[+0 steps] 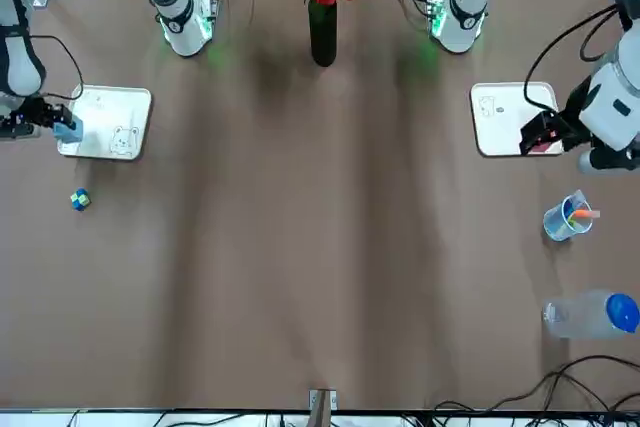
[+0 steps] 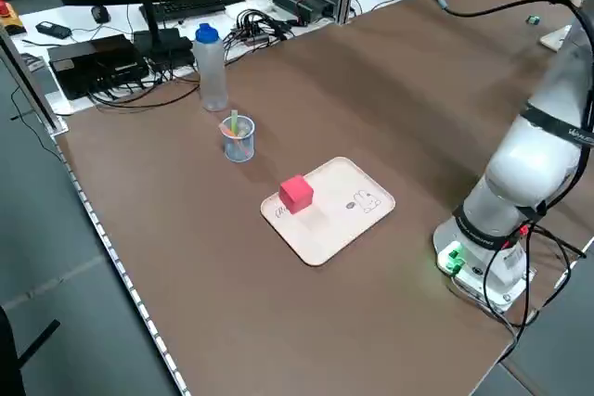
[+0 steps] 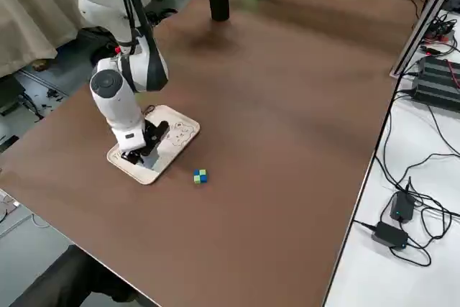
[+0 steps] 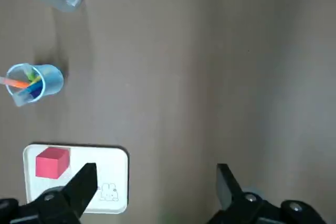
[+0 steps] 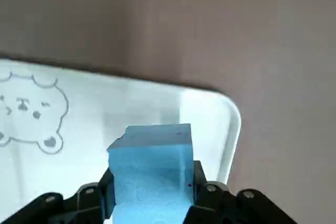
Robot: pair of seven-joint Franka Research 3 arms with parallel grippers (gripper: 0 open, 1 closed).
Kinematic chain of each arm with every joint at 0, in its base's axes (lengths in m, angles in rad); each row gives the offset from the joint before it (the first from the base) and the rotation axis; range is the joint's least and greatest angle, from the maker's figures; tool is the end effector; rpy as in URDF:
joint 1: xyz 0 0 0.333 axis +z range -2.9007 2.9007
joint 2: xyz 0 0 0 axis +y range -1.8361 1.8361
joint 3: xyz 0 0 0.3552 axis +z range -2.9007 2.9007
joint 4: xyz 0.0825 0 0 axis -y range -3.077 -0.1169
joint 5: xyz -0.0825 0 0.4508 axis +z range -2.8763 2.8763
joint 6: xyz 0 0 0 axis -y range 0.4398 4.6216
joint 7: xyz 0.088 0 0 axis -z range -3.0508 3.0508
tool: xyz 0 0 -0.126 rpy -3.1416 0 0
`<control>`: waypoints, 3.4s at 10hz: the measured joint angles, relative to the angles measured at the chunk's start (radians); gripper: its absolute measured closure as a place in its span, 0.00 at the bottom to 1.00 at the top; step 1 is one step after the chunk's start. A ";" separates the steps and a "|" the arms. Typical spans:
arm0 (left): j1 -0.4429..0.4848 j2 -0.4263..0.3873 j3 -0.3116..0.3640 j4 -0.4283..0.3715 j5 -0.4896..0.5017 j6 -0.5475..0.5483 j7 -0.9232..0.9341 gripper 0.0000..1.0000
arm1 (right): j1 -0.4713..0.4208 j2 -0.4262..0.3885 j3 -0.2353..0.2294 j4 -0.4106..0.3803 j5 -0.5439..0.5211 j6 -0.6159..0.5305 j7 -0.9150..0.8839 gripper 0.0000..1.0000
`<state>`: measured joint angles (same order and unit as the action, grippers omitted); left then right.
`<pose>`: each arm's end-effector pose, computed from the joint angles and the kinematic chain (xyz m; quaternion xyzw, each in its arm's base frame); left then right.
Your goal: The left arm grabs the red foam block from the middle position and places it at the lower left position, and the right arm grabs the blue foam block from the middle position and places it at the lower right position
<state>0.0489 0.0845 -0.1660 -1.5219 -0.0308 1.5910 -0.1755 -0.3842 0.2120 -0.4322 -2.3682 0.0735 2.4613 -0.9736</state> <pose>0.6470 -0.0755 0.6199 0.9993 0.0298 -0.0103 0.0211 0.3655 -0.3981 0.2004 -0.9973 -0.0509 0.0479 0.0237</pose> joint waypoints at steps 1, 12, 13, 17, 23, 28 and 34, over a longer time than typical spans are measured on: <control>0.000 0.000 -0.002 0.000 0.000 0.000 0.000 0.00 | -0.006 0.000 -0.003 -0.011 0.000 0.001 -0.021 0.41; 0.010 0.000 0.003 0.000 -0.001 -0.019 0.007 0.00 | 0.081 -0.018 0.006 0.145 -0.002 -0.120 -0.093 0.00; 0.009 0.000 0.003 0.000 -0.001 -0.020 0.010 0.00 | 0.111 -0.021 0.006 0.221 -0.002 -0.159 -0.092 0.00; 0.007 0.000 0.000 -0.002 0.000 -0.030 0.029 0.00 | 0.255 -0.019 0.012 0.442 -0.002 -0.217 -0.035 0.00; 0.006 0.000 -0.001 0.000 0.019 -0.035 0.095 0.00 | 0.415 -0.019 0.155 0.697 -0.023 -0.536 0.574 0.00; 0.009 -0.001 0.001 0.002 0.020 -0.035 0.101 0.00 | 0.343 -0.021 0.363 0.920 -0.117 -0.824 0.729 0.00; 0.008 -0.001 0.000 0.003 0.020 -0.035 0.101 0.00 | 0.355 -0.079 0.397 0.987 -0.149 -0.956 0.730 0.00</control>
